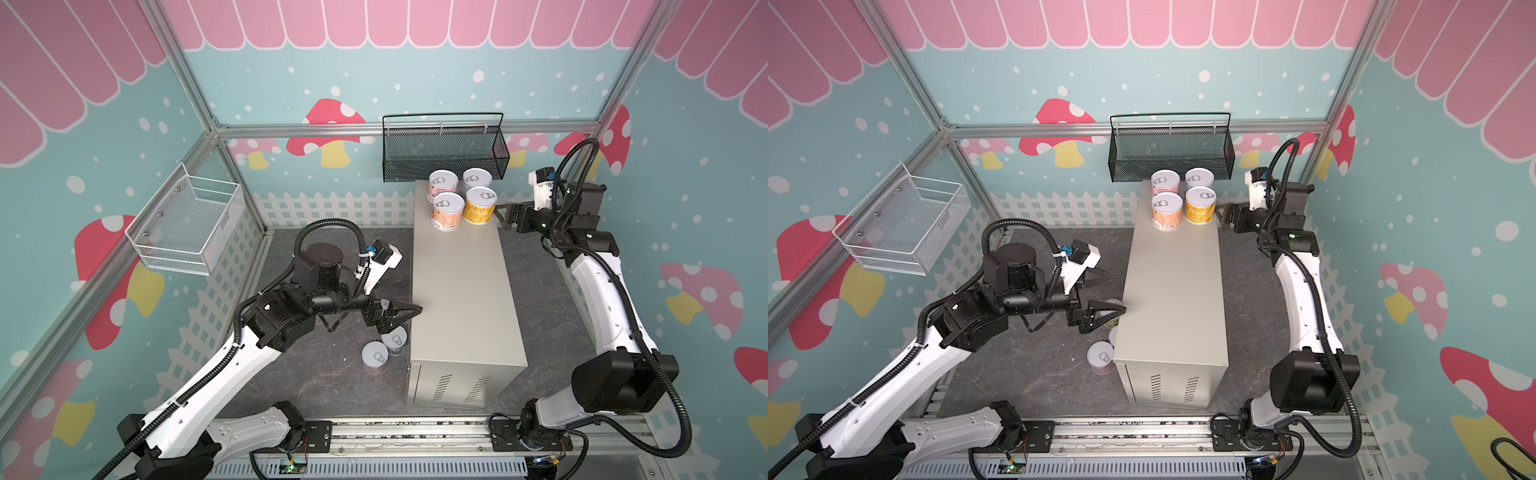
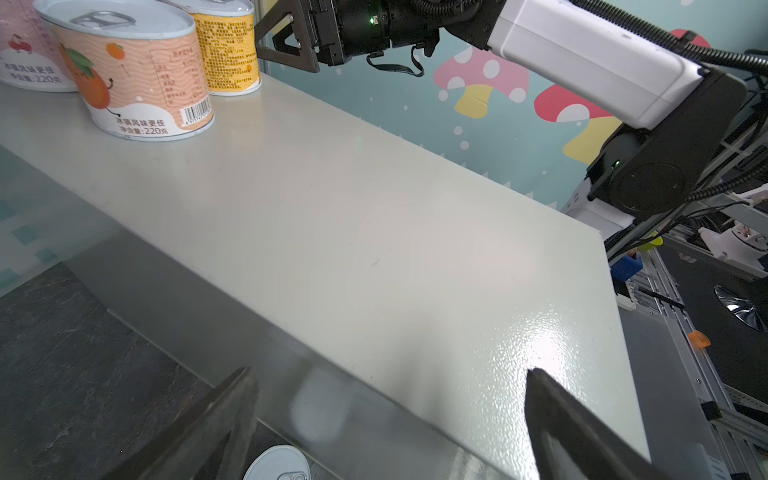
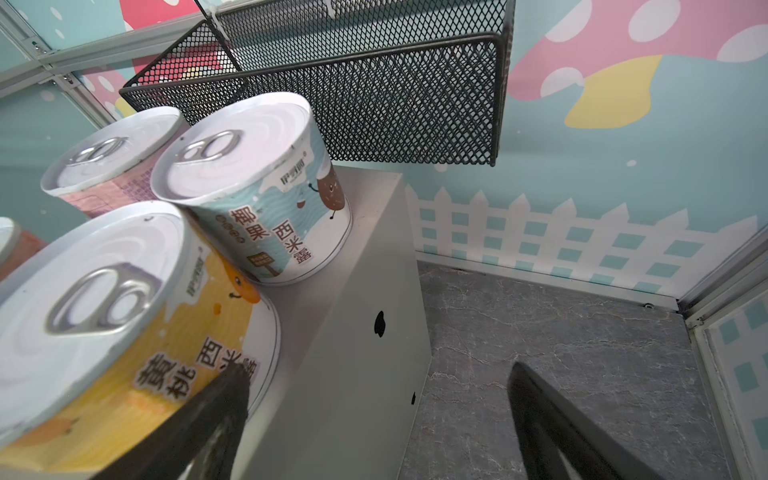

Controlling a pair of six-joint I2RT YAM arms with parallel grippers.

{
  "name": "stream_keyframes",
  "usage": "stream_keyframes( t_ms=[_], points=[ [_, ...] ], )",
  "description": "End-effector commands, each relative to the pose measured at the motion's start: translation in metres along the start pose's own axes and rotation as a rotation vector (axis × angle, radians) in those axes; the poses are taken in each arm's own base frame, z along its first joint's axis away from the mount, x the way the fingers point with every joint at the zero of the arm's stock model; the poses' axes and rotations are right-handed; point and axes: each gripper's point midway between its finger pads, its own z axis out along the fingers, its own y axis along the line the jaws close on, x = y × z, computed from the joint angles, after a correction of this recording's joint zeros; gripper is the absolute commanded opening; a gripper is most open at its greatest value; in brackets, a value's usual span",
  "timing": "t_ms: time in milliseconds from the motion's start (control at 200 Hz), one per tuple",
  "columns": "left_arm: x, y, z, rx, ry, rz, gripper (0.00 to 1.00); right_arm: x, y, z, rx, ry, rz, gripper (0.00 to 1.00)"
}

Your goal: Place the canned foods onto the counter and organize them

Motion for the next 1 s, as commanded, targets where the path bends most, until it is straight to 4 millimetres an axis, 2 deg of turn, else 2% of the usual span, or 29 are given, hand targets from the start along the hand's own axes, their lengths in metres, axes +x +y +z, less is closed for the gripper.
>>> stream_keyframes(
  t_ms=[0,255,996],
  points=[
    [0.001,-0.005,-0.003,0.016,-0.005,0.017,0.99,-0.001,0.004,-0.006,-0.013,-0.011,-0.028,0.98],
    [0.0,-0.003,-0.002,0.007,-0.01,0.016,0.99,-0.006,0.004,-0.014,0.016,-0.022,-0.044,0.99],
    [-0.001,-0.002,-0.002,-0.002,-0.015,0.016,0.99,-0.005,0.011,-0.017,-0.016,-0.016,-0.038,0.99]
  ],
)
